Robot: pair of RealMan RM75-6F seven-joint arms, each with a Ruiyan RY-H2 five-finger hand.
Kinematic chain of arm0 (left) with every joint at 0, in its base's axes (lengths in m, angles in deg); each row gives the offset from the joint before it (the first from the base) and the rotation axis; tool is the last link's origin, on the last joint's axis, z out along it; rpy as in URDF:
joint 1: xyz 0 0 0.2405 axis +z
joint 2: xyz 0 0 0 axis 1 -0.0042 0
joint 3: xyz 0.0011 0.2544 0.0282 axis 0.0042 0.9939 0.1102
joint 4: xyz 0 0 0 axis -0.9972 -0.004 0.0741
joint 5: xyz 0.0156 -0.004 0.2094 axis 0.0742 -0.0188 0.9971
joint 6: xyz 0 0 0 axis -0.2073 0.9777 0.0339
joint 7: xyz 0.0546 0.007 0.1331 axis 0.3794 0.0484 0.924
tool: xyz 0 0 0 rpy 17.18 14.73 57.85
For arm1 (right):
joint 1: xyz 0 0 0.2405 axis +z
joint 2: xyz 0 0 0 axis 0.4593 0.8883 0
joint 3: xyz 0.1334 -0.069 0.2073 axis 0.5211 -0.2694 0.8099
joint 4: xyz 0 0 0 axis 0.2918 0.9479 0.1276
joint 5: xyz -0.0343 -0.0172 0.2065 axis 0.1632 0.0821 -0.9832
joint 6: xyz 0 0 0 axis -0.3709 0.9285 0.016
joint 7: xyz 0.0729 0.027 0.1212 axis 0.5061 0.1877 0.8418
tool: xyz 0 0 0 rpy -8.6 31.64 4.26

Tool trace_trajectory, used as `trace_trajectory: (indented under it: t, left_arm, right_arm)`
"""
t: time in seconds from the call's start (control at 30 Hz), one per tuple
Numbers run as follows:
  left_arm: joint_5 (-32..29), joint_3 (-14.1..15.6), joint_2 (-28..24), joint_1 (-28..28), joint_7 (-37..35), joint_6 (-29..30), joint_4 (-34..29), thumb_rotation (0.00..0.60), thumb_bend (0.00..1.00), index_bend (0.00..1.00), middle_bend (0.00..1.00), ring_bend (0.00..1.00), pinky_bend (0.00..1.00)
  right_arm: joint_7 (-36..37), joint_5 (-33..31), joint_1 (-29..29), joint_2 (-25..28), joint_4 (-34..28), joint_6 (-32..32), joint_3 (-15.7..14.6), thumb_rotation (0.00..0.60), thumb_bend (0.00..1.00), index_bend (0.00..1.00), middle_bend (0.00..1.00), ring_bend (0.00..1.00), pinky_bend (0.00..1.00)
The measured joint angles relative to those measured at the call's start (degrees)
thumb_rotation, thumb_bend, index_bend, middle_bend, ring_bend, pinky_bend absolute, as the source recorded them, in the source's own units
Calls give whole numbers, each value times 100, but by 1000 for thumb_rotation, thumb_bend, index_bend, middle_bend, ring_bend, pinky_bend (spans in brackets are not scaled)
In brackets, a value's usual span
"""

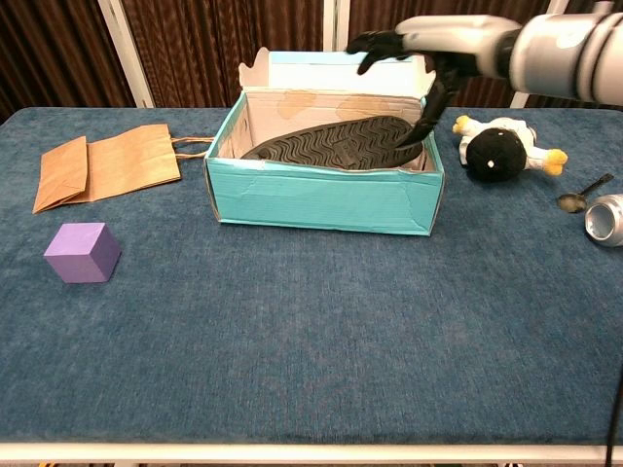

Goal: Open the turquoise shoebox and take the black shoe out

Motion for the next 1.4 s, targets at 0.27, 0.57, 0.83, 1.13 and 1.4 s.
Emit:
trace_trajectory:
  t: [0.27,0.57,0.83,1.13,1.4]
  left_arm:
    - [-53,0,62,39,-175,-12,208,600,0,171,142,74,55]
    - [-130,-4,92,34,-215,-119,248,600,0,171,142,74,55]
    - [-171,-23,95,17,-235,-173,253,600,0,171,142,74,55]
    - [-179,-22,112,36,-264,-167,273,600,0,171,142,74,55]
    - [-191,-30,105,36,-254,-175,261,600,0,171,143,74,55]
  right_arm:
    - [-1715,-1428,1017,-1039,1208,-219,-202,600,0,0,95,0,0]
    - [-2565,-2173,1667,-1956,2514,-507,-521,600,0,0,99,0,0]
    - [-2905,-2418,1927,-2564,3359,-719,-725,600,0,48,192,6,33]
    - [-2555,-2006,1839,-2721,3474,-453,-688,600,171,599,509,421,514]
    - [-1550,-1085,1602,-2691,3405,111,-591,600,308,754,608,531,670]
